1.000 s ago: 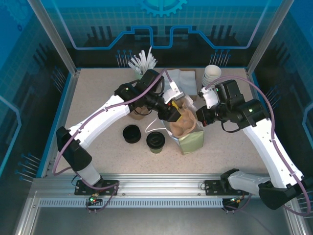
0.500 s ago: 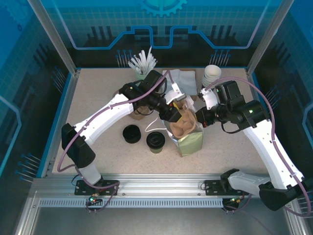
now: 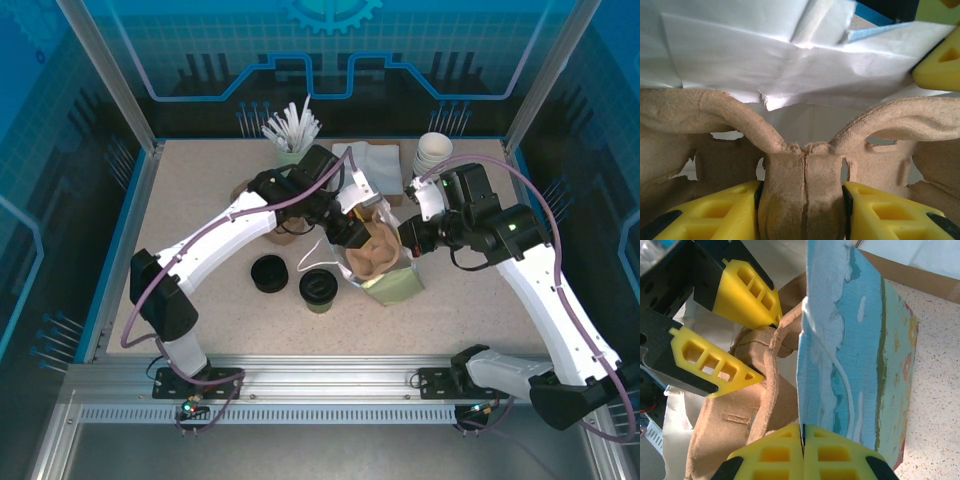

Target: Pack the takeout coffee

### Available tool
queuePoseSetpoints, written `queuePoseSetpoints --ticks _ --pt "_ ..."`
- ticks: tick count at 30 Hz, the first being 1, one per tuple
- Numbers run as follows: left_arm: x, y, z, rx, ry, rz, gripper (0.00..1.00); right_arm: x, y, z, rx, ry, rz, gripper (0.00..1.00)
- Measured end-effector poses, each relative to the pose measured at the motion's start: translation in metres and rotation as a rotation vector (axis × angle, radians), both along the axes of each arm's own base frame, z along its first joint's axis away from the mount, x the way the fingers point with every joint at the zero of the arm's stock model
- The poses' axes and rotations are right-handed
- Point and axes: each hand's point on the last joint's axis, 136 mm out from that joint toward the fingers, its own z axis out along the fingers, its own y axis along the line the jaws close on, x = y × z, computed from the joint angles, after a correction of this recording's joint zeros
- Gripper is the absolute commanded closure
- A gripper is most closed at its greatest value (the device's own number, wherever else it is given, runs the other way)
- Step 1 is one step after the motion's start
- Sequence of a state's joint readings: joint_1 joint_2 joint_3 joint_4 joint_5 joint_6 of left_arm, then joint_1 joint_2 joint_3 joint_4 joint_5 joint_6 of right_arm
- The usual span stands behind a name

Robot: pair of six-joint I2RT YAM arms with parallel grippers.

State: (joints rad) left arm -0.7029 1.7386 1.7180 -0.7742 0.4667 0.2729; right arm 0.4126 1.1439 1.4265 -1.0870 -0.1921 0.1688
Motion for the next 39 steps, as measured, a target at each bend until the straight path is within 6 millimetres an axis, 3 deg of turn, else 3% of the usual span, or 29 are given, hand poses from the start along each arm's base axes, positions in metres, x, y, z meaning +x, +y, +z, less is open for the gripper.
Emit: queuePoseSetpoints --ticks 13,39 --pt "0.010 0.002 -0.016 0.060 -0.052 0.028 0.56 0.001 0.007 -0.001 0.033 0.019 0.005 1.00" --pt "0.010 -0.020 -0.061 0.189 -0.124 -0.018 0.55 0.011 0.008 -0.019 0.056 0.069 -0.081 1.00"
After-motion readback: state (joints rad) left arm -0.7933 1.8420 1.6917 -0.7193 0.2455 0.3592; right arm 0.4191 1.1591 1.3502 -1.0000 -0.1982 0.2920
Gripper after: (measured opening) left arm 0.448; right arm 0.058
